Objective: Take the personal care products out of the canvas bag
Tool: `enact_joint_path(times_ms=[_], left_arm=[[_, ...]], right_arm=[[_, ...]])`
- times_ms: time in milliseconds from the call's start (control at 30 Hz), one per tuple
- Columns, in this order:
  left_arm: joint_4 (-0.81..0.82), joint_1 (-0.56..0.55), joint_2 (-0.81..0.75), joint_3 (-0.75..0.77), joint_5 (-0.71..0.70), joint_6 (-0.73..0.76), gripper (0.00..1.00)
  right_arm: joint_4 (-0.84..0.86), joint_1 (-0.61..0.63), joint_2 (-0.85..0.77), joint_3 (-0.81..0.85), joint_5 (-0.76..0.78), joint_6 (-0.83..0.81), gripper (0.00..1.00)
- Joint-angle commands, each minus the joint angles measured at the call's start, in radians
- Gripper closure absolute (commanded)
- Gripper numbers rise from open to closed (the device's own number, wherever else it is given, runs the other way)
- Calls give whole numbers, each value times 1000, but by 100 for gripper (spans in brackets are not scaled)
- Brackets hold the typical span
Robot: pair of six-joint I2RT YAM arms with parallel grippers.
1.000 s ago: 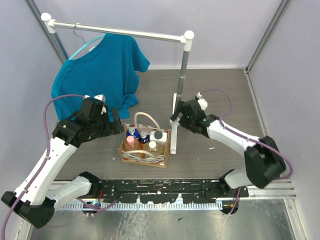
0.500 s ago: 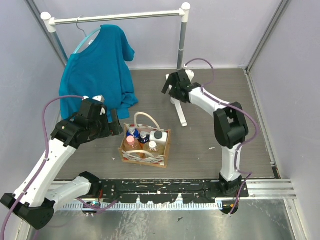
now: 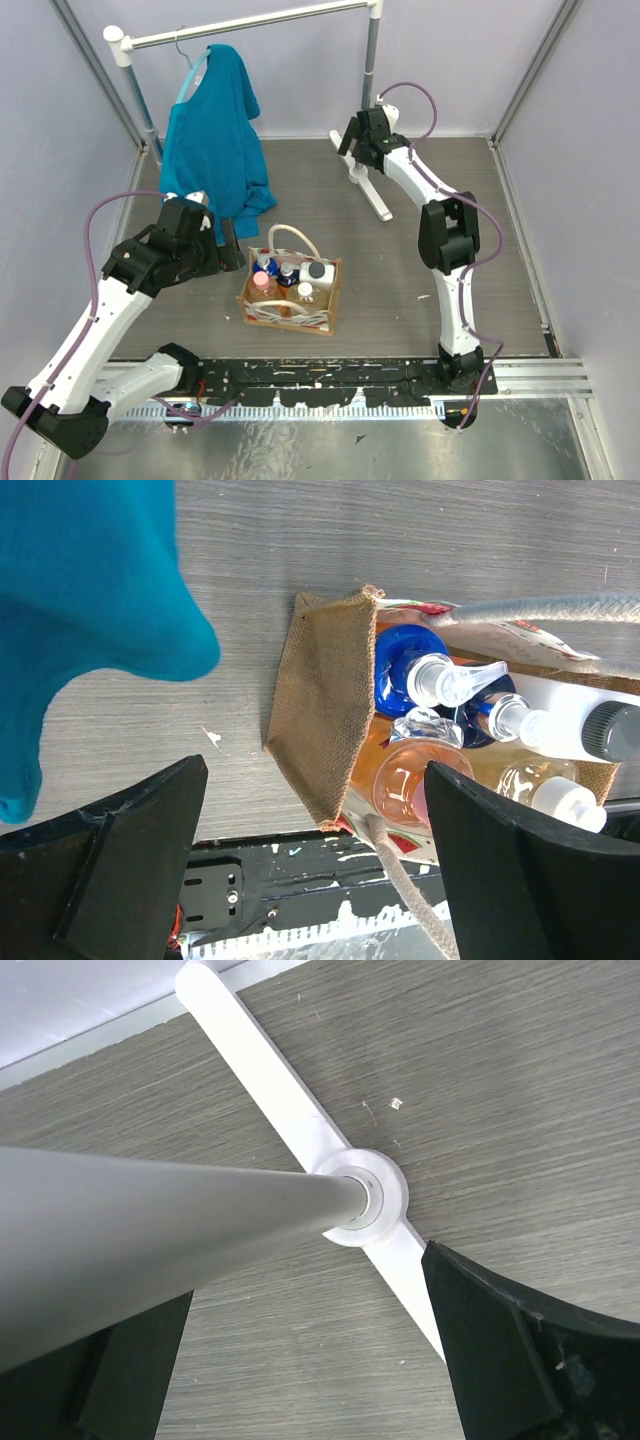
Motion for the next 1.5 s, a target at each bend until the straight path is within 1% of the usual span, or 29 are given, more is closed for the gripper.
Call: enact_joint_path(times_ms=[0, 67, 100, 167, 233, 333, 467, 600, 667, 833, 967, 1100, 1167, 1333, 1467], left_arm=[[-15, -3, -3, 13, 2, 6, 3], [-24, -3, -12, 18, -3, 4, 3], [-23, -3, -17, 17, -6, 4, 3], [-22, -4, -23, 11, -12, 2, 3], [-21, -3, -21, 7, -12, 1, 3], [-14, -3, -13, 1, -6, -1, 4], [5, -3, -11, 9, -4, 19, 4], [22, -4, -2, 16, 10, 30, 4], [30, -3, 10, 12, 18, 32, 4], [50, -3, 33, -1, 41, 26, 5], [86, -4, 44, -12, 74, 12, 5], [153, -3, 41, -21, 168, 1, 9], [199, -4, 31, -30, 193, -10, 12], [222, -5, 23, -42, 197, -22, 12], [200, -5, 27, -41, 198, -16, 12]], right_arm=[[-2, -33, 21, 135, -6, -93, 0], [-19, -34, 41, 175, -86, -115, 0], [12, -28, 21, 153, -127, -126, 0], [111, 0, -46, 31, -158, -161, 0], [170, 31, -110, -62, -198, -198, 0], [173, 104, -204, -148, -216, -253, 0], [81, 216, -342, -216, -141, -279, 0], [-87, 326, -483, -260, -8, -260, 0], [-163, 374, -545, -279, 11, -243, 0], [-263, 531, -741, -380, 145, -202, 0], [-309, 622, -865, -446, 54, -139, 0], [-381, 724, -904, -476, 82, -67, 0], [-384, 756, -909, -514, 91, -51, 0], [-342, 766, -890, -624, 116, -30, 0], [-335, 766, -858, -669, 154, -19, 4]])
